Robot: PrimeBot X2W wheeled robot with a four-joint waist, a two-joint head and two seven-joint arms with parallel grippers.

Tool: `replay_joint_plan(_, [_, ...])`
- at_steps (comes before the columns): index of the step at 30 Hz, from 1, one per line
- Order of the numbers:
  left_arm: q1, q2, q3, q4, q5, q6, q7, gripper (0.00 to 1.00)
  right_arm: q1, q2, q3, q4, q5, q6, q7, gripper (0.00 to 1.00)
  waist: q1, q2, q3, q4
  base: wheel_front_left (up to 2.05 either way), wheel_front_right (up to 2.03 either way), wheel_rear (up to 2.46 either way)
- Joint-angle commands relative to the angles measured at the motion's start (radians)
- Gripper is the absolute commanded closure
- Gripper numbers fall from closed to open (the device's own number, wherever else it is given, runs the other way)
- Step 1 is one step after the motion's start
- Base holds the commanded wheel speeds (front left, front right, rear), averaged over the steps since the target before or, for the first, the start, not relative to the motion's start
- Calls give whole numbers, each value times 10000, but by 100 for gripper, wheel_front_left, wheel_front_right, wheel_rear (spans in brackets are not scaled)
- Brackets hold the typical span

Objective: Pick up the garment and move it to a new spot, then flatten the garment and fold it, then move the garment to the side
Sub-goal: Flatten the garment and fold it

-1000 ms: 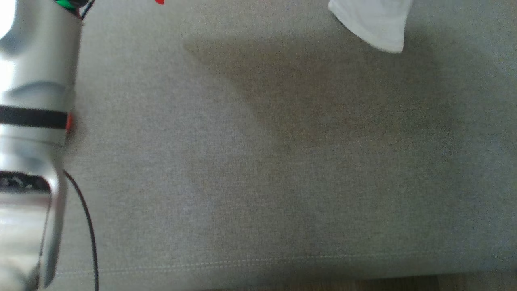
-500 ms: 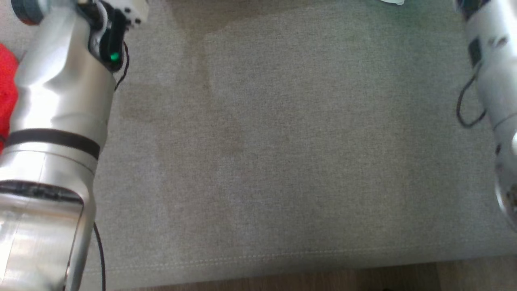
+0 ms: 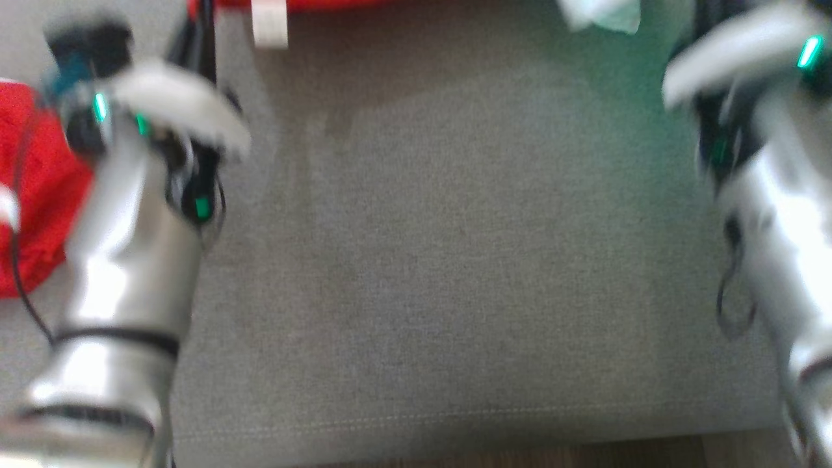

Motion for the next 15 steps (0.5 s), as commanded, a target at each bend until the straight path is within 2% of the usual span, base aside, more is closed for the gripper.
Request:
replay_joint_plan(1, [356, 418, 382, -543, 121, -1, -77, 100, 656, -43, 193, -561, 124, -7, -139, 100, -1, 0, -430, -5, 0, 0, 0])
replay_joint_plan(5, [2273, 431, 827, -1747, 346, 76, -77, 100, 2968, -443, 84, -2035, 409, -7, -256, 100, -1, 0, -1052, -63, 0, 0, 0])
replay_joint_plan(9, [4067, 428, 996, -2938, 597, 135, -77, 100, 5380, -704, -608, -3828, 382, -7, -191, 100, -1, 0, -1584, -142, 0, 0, 0])
replay_joint_plan(10, [4874, 481, 1016, -3501, 702, 198, -77, 100, 6578, -734, -1139, -4808, 151, -7, 132, 100, -1, 0, -1837, -185, 0, 0, 0])
replay_joint_plan(12, [5604, 540, 1019, -4048, 743, 280, -77, 100, 7738, -629, -1741, -5839, -209, -7, 721, 100, -1, 0, -2049, -216, 0, 0, 0])
replay_joint_plan(15, [6615, 636, 1017, -4901, 741, 484, 17, 100, 9428, -113, -2802, -7600, -950, -7, 1767, 100, -1, 0, -2360, -231, 0, 0, 0])
